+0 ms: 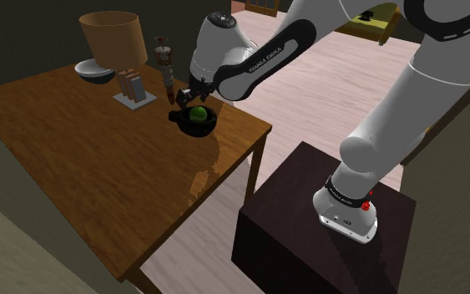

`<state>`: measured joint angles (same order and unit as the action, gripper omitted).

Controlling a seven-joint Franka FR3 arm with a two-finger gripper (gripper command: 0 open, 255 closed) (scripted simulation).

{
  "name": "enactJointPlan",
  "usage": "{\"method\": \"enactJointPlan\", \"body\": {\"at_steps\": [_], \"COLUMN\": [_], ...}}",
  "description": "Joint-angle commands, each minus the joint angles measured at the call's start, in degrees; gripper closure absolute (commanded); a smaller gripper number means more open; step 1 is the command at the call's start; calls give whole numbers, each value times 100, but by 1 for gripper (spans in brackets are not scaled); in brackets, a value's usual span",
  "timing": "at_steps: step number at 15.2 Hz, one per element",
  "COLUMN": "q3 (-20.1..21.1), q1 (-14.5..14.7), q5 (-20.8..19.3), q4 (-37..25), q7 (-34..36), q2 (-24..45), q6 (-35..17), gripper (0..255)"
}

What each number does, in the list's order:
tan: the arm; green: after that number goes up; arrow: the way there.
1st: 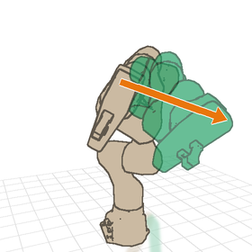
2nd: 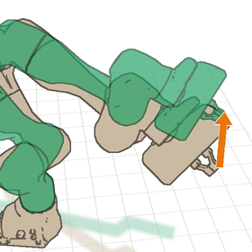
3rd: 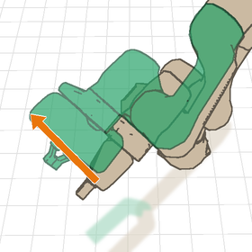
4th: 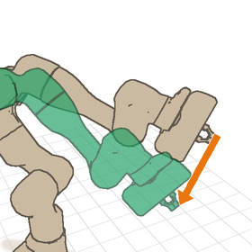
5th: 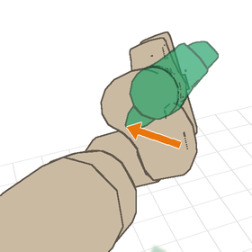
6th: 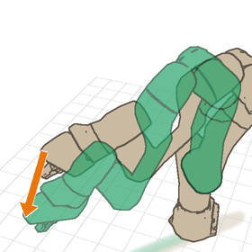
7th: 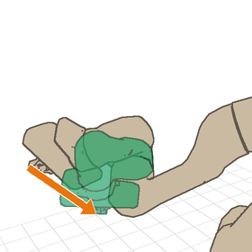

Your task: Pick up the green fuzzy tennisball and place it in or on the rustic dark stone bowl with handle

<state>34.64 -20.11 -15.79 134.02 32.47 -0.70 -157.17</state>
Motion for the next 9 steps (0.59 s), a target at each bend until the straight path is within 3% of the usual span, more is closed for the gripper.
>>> {"method": "enactJointPlan", "body": {"at_steps": [1, 5, 9], "q3": [0, -104, -130], "q1": [0, 208, 234], "q5": [0, 1176, 1166], "q4": [0, 142, 142], "q7": [0, -843, -836], "q2": [0, -884, -881], "q6": [0, 547, 547], "gripper": [0, 0, 0]}}
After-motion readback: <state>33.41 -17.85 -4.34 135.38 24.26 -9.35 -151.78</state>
